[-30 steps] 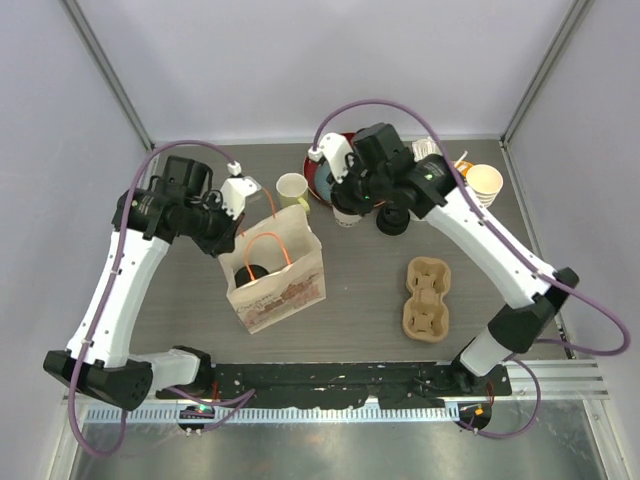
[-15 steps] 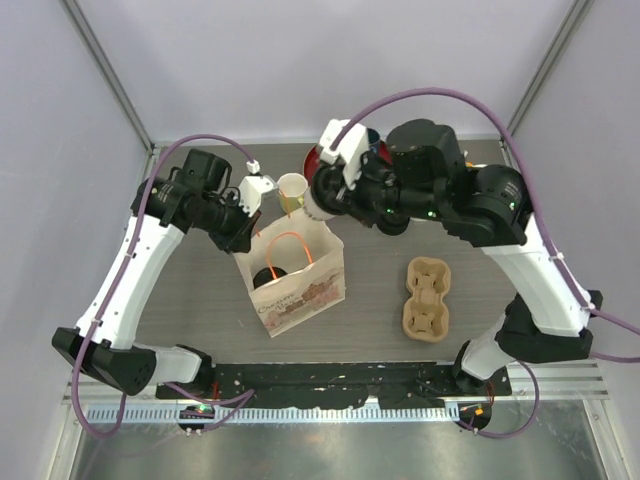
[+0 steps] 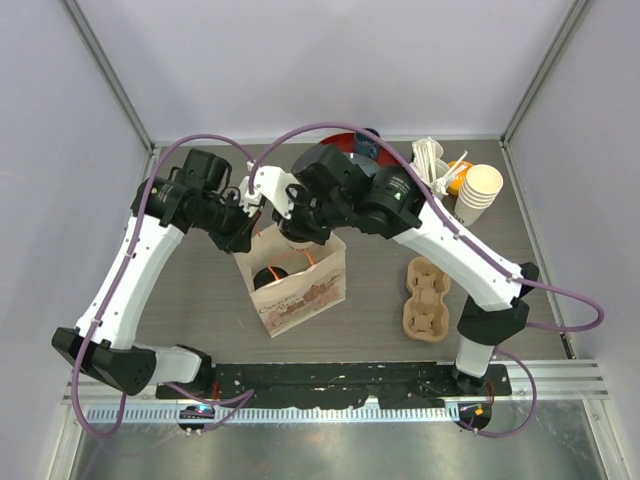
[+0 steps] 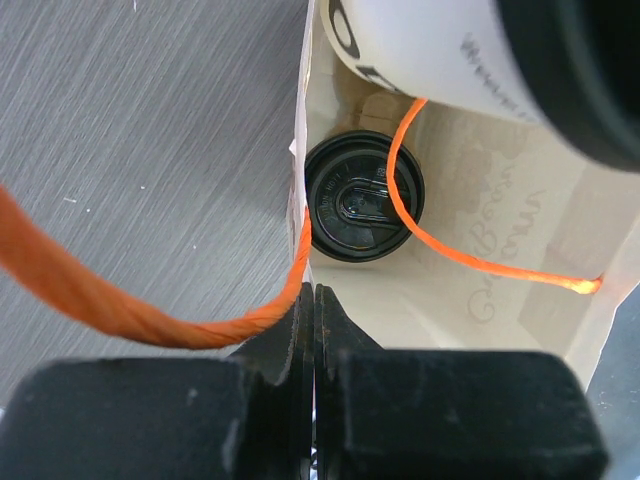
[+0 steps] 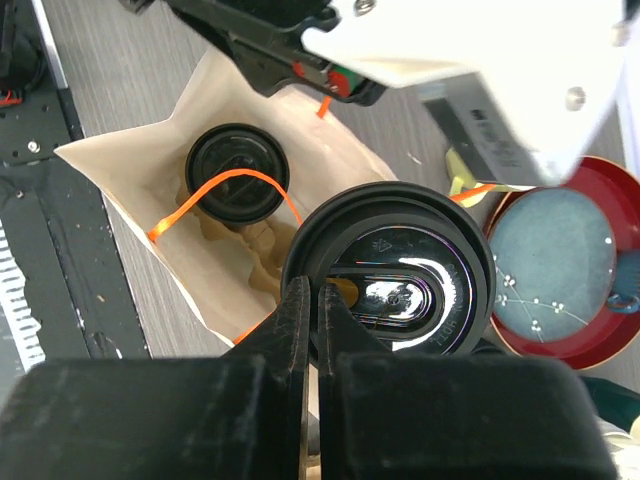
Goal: Pack the takeout coffee
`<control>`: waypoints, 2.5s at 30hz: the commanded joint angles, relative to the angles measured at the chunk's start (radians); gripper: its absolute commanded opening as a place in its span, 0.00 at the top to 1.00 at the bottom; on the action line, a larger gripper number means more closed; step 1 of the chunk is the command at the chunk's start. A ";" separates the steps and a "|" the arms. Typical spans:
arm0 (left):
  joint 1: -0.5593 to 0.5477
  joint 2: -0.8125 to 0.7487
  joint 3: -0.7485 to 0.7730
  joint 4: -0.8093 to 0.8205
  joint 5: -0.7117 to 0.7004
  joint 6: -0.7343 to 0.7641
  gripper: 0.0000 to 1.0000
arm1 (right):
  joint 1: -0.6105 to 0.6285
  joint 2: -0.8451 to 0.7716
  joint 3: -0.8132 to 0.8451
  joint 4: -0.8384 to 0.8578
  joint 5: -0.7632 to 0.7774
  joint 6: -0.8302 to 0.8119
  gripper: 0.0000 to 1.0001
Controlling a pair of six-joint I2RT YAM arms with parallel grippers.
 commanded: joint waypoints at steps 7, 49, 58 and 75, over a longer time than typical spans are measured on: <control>-0.004 -0.014 0.019 -0.084 0.019 0.009 1.00 | -0.001 -0.058 -0.217 0.047 -0.113 -0.018 0.99; -0.004 -0.015 0.011 0.000 0.013 -0.072 1.00 | -0.064 -0.087 -0.802 0.455 -0.144 0.014 0.99; -0.004 -0.026 0.008 0.003 0.002 -0.072 1.00 | -0.063 -0.089 -0.871 0.523 -0.164 0.013 0.99; -0.006 -0.032 0.005 -0.005 -0.020 -0.063 1.00 | -0.063 -0.135 -0.937 0.578 -0.189 0.010 0.89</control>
